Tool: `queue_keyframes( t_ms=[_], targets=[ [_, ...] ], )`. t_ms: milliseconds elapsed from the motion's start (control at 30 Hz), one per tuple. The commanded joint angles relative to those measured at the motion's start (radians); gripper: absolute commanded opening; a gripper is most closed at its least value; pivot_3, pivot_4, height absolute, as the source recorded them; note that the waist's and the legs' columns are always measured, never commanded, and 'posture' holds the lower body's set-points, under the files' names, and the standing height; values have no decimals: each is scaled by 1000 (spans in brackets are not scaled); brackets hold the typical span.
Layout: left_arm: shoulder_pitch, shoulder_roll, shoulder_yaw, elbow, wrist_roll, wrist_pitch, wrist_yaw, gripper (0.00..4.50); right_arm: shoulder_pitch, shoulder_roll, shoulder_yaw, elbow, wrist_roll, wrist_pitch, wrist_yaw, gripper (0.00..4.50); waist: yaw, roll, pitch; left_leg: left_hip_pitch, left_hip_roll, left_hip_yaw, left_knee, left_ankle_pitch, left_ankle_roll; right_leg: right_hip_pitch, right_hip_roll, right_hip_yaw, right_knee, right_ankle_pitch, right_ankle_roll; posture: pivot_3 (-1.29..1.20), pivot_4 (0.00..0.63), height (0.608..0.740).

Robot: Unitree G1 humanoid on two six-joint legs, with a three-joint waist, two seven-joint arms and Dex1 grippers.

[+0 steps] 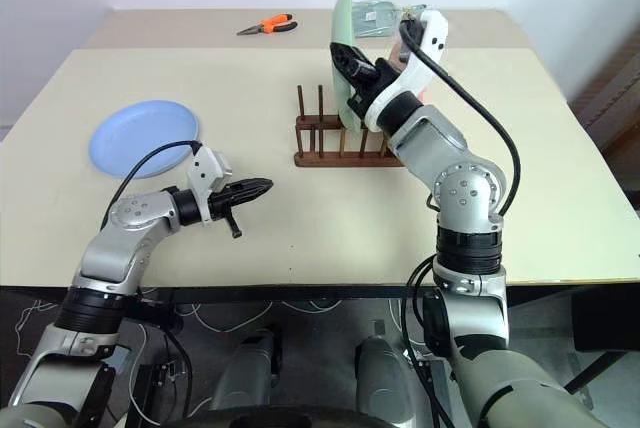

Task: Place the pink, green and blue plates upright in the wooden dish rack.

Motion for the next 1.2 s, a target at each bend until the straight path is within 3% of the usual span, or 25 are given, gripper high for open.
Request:
queue_keyframes(
  t_ms=[33, 167, 267, 433, 500, 533, 600, 733, 900, 1000, 1200],
  targets=[
    [-13, -2, -2, -30, -6, -3, 0, 0, -36, -2, -12, -7, -28, -10, 17, 1964, -1, 0, 0, 0, 0, 0, 0, 0, 0, 0, 0, 0, 0, 0, 0, 0, 150, 740],
    [-12, -2, -1, -32, -9, 13, 3, 0, -53, -52, 42, -17, -174, -70, 82, 3988, -1, 0, 0, 0, 0, 0, 0, 0, 0, -1, 0, 0, 0, 0, 0, 0, 150, 740],
    [-13, -3, 6, -32, -24, 48, 2, 809, -67, -96, 89, -24, -289, -119, 137, 4043, 0, 0, 0, 0, 0, 0, 0, 0, 0, -1, 0, 0, 0, 0, 0, 0, 150, 740],
    [-18, -7, 54, -26, -35, 46, 39, 3130, -99, -183, 139, -24, -481, -218, 211, 4043, 0, 0, 0, 0, 0, 0, 0, 0, 0, -1, 0, 0, 0, 0, 0, 0, 150, 740],
    [-30, -15, 100, 0, -26, 25, 103, 4184, -109, -225, 153, -18, -552, -268, 253, 4500, 1, 0, 0, -1, 0, 0, 0, 0, 0, -1, 0, 0, 0, 0, 0, 0, 150, 740],
    [-45, -26, 143, 20, -34, 19, 152, 4481, -112, -258, 178, -28, -604, -306, 290, 4500, 2, 0, 0, -1, 0, 0, 0, 0, 0, -1, 0, 0, 0, 0, 0, 0, 150, 740],
    [-75, -43, 214, 52, -44, 13, 237, 4481, -114, -303, 226, -56, -678, -358, 357, 4500, 2, 0, 1, -1, 0, 0, 0, 0, 0, -2, 0, 0, 0, 0, 0, 0, 150, 740],
    [-194, -7, 366, 223, 73, 27, 593, 4481, -55, -389, 427, -204, -828, -489, 573, 4500, -7, 0, 1, -1, 0, 0, -1, 0, 0, -3, 1, 0, 0, 0, 1, 0, 150, 740],
    [-243, 45, 442, 340, 153, 129, 839, 4481, 8, -374, 563, -201, -973, -586, 658, 4500, 2, -1, 1, 0, 0, 0, -2, 0, -1, -3, 1, 0, 0, 1, 6, 0, 150, 740],
    [-260, 26, 540, 347, 92, 232, 928, 4481, 29, -336, 579, -181, -1001, -603, 673, 4500, 5, -3, 2, -1, 0, 0, -2, 1, -3, -3, 0, 0, 0, 1, 5, 0, 150, 740],
    [-262, -19, 645, 291, -40, 435, 947, 4481, 76, -304, 580, -162, -1047, -628, 699, 4500, 16, -8, 1, 0, 0, 0, -1, 2, -4, -1, 1, -1, 0, 2, 5, 0, 150, 740]
  ],
)
